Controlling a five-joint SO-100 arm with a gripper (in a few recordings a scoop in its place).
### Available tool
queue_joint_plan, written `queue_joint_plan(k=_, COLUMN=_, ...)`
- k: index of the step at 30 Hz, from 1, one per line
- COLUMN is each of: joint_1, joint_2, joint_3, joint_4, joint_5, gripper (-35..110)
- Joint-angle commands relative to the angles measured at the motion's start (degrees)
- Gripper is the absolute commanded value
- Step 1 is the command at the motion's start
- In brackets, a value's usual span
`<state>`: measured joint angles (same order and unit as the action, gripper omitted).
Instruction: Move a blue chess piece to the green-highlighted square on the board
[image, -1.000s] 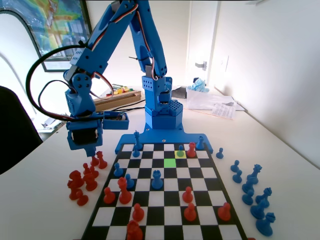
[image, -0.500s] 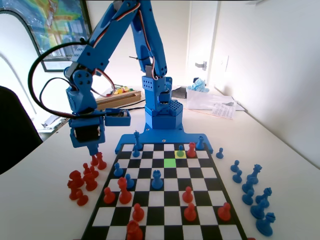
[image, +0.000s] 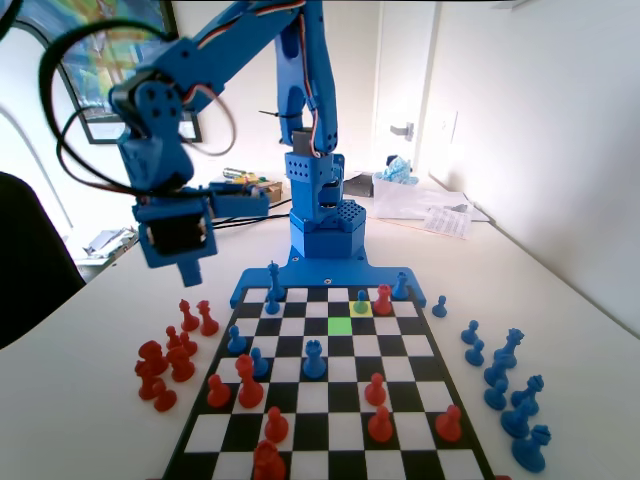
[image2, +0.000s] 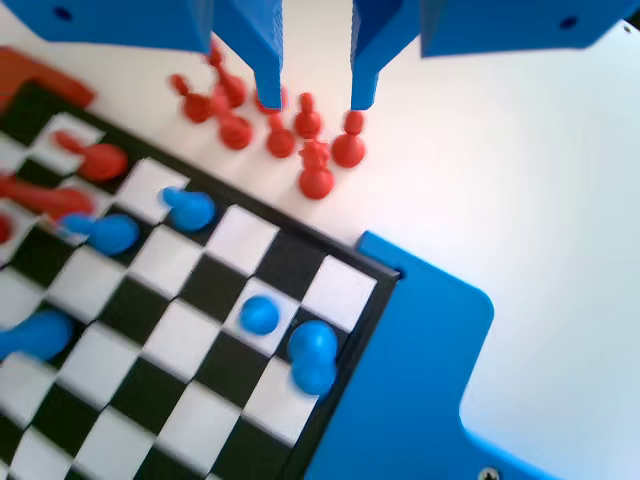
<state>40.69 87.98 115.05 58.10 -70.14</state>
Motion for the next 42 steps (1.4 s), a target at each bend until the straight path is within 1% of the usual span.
queue_joint_plan(k=1, joint_1=-4.0, joint_2=8.4, joint_3=-2.5, joint_4=3.2, joint_5=1.2, gripper=12)
queue_joint_plan(k=11, joint_1=-21.1, joint_2=15.6, joint_3=3.7, joint_4=1.1, joint_5=11.3, gripper=12)
queue_joint_plan(k=20, joint_1=-33.6, joint_2=22.5, joint_3=16.1, joint_4=-3.6, joint_5=17.7, gripper=11)
queue_joint_plan(k=27, joint_1=-39.2, joint_2=26.5, joint_3=24.8, joint_4=-8.7, joint_5=20.1, gripper=11)
queue_joint_plan(k=42, joint_1=-46.5, joint_2=31.5, joint_3=34.1, joint_4=-12.0, joint_5=19.3, gripper=12)
